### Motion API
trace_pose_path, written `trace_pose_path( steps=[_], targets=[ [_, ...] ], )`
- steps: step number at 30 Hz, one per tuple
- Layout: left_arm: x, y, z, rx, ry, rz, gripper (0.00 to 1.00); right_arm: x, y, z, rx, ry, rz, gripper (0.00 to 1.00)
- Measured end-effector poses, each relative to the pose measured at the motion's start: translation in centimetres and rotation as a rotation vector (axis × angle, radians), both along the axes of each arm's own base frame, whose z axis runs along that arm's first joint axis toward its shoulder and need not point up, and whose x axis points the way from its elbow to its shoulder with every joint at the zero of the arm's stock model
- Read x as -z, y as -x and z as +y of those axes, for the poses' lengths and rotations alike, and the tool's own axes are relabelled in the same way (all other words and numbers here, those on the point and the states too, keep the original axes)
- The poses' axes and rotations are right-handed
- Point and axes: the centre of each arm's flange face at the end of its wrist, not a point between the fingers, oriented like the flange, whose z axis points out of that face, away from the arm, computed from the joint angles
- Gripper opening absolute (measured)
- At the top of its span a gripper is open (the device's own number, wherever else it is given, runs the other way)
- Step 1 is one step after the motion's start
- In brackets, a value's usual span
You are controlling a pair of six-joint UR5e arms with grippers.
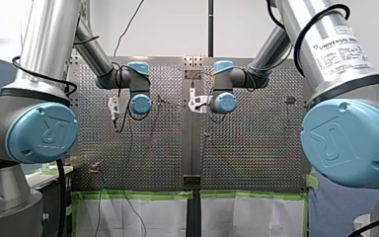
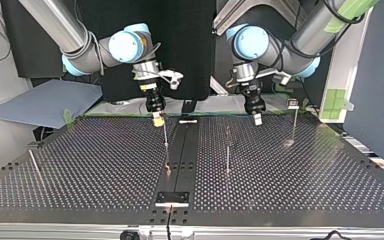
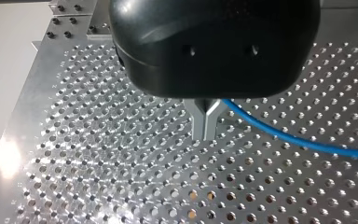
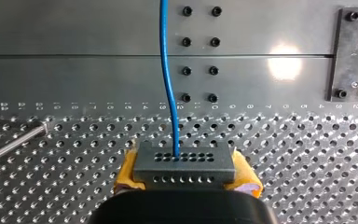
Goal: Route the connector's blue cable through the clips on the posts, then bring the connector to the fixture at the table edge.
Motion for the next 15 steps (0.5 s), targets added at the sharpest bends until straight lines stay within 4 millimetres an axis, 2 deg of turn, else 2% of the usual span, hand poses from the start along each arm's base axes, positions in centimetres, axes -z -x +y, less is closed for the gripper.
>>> trace_pose_path(
  steps=[15],
  targets=[
    [-1.3,-1.6,-0.6,0.101,0.009,-0.016,0.0,-1.5,-0.3,-1.4,0.007,0.017,-0.024,0.0]
  ],
)
